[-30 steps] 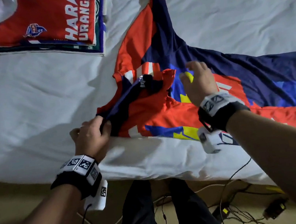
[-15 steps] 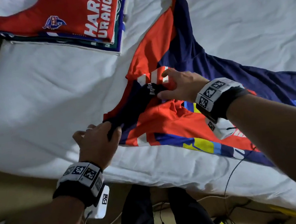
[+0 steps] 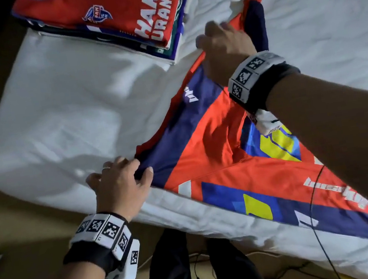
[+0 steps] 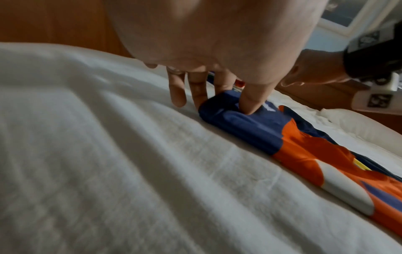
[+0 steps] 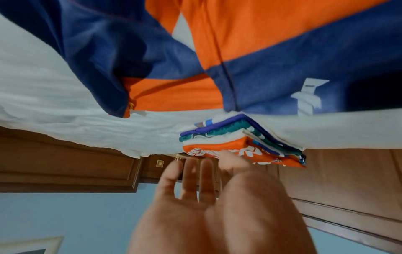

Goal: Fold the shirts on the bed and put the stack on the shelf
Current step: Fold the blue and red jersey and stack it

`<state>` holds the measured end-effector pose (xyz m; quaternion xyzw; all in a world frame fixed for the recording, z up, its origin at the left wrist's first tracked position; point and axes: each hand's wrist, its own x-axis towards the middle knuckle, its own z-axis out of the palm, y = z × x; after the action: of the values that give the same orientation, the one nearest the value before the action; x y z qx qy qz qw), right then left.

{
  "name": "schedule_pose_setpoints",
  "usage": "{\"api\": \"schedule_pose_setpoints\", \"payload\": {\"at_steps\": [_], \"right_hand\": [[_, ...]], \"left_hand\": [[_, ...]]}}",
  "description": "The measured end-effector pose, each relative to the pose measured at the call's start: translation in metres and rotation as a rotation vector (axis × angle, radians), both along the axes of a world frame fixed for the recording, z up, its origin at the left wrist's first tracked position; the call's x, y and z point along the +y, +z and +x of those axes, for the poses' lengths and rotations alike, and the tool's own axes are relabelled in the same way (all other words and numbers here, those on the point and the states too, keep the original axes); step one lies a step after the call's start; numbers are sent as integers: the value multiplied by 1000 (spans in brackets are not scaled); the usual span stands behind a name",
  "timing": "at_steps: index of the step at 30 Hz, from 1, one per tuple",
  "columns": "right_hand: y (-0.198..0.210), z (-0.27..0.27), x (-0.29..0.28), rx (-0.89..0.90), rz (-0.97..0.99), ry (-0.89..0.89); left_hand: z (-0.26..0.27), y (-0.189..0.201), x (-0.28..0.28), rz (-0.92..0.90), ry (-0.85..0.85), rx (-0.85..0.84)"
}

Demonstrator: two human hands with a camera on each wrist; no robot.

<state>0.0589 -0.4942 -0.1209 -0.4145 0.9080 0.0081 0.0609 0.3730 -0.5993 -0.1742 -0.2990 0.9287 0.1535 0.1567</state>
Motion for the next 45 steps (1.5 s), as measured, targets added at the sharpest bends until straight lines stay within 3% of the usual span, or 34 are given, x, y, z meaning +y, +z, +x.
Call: {"api": "schedule_pose_setpoints", "payload": {"at_steps": [3,6,11,14,16,18,20,23,26,30,33,40,43,45], "right_hand": [[-20,15,7,86,-156,-1],[-45,42,40,-58,-294,-116],[-62,104,118,-204,-306,-358],[-55,161,161,-255,-301,-202],[-49,196,187,-292,-204,39],[-49,216,203,-303,-64,168],[-54,218,208,-283,10,148],[-55,214,203,-282,-38,155],[-50,213,199,-323,-103,221],[-51,217,206,-294,-111,247],[-54,223,208,-280,-66,217],[-52,230,208,-345,-17,90],[-51,226,208,-456,-28,38],[-49,223,209,-552,-15,-14]], "left_hand": [[5,-3,-8,35,96,-30],[12,-6,-12,47,110,-68],[13,-6,-10,111,168,-34],[10,-6,-9,152,220,50],[9,-3,-10,237,284,109],[7,1,-11,298,330,142],[10,1,-12,278,253,125],[14,1,-15,328,231,209],[16,9,-15,494,379,418],[24,13,-10,647,564,551],[32,11,-11,730,700,564],[32,18,-4,828,745,603],[35,14,-10,880,803,588],[36,12,-9,841,737,544]]}}
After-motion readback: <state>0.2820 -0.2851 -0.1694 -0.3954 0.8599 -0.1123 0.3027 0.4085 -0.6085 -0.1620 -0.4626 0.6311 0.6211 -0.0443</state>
